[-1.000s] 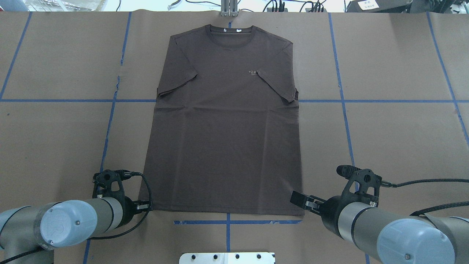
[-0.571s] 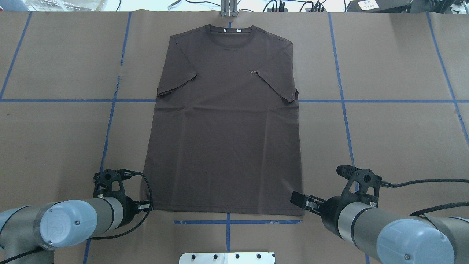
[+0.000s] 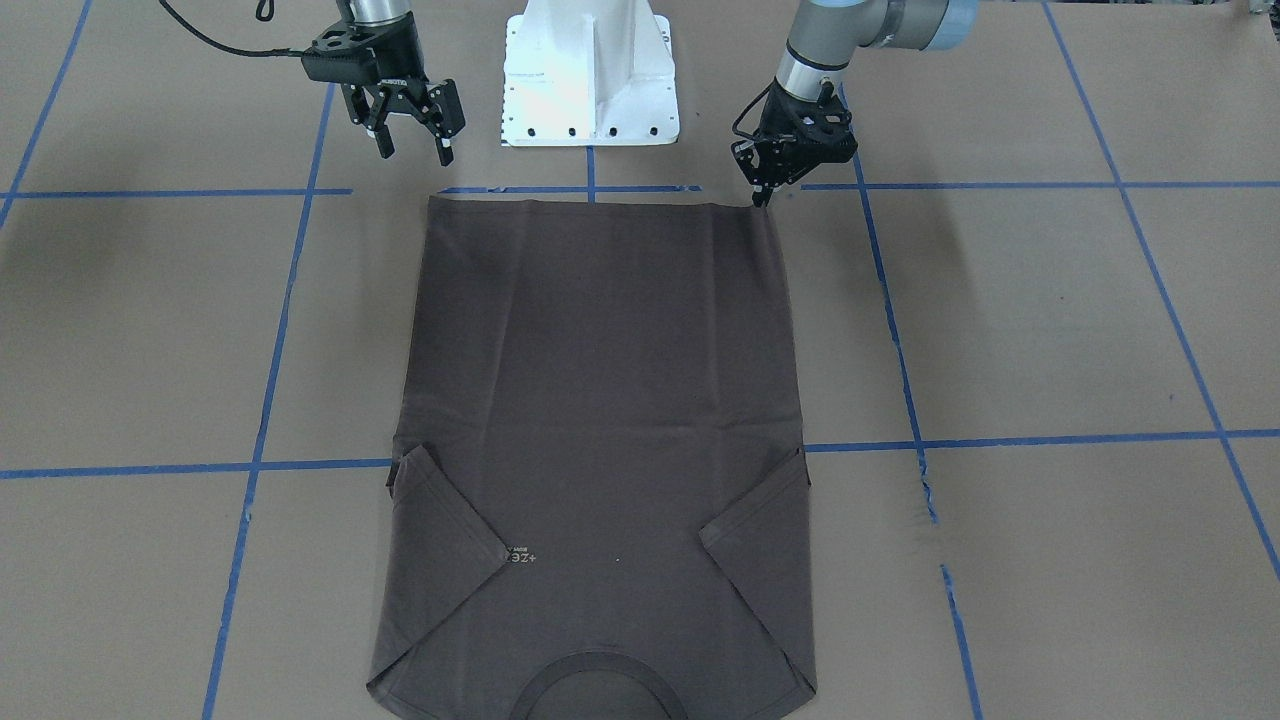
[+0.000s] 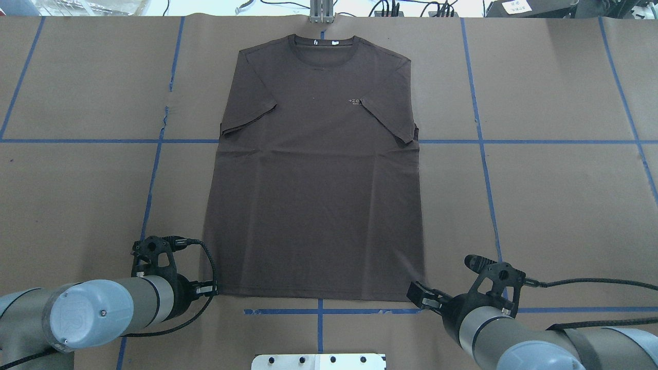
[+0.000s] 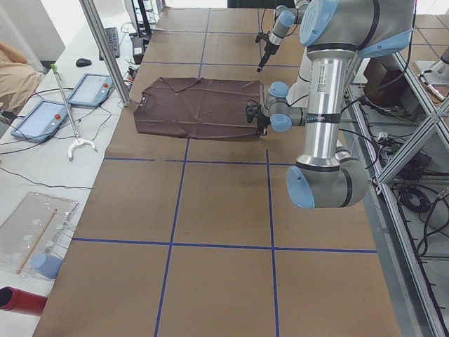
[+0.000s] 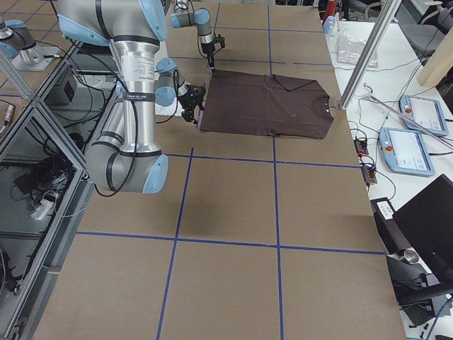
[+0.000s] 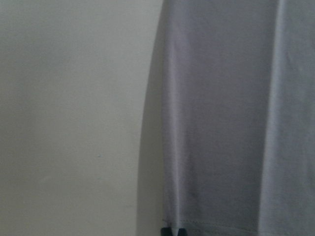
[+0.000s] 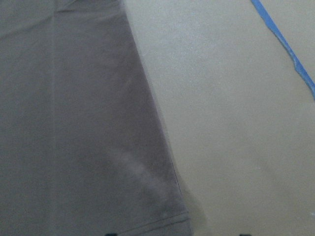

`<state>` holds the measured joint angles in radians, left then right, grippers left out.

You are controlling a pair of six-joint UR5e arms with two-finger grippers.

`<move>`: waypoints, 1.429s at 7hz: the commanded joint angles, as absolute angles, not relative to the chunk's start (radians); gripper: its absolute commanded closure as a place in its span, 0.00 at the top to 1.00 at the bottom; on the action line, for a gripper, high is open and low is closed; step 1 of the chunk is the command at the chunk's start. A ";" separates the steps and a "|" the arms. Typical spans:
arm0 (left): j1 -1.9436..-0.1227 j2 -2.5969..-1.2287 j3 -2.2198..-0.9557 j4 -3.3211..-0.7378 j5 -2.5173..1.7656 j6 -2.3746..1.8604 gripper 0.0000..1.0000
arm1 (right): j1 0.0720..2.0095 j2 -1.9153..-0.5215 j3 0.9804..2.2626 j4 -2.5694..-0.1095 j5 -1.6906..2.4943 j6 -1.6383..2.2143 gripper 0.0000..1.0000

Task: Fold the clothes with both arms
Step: 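Grasp the hem corners with both grippers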

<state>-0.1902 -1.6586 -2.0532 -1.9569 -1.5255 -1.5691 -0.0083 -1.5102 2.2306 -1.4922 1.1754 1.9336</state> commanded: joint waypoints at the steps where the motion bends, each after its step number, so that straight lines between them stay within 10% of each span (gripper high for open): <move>1: -0.190 -1.660 -2.069 -1.956 -1.526 -1.569 0.00 | -0.029 -1.459 2.143 -1.499 1.125 1.951 0.77; 10: -0.193 -1.669 -2.077 -1.956 -1.528 -1.574 0.00 | -0.046 -1.456 2.074 -1.489 1.117 1.953 0.54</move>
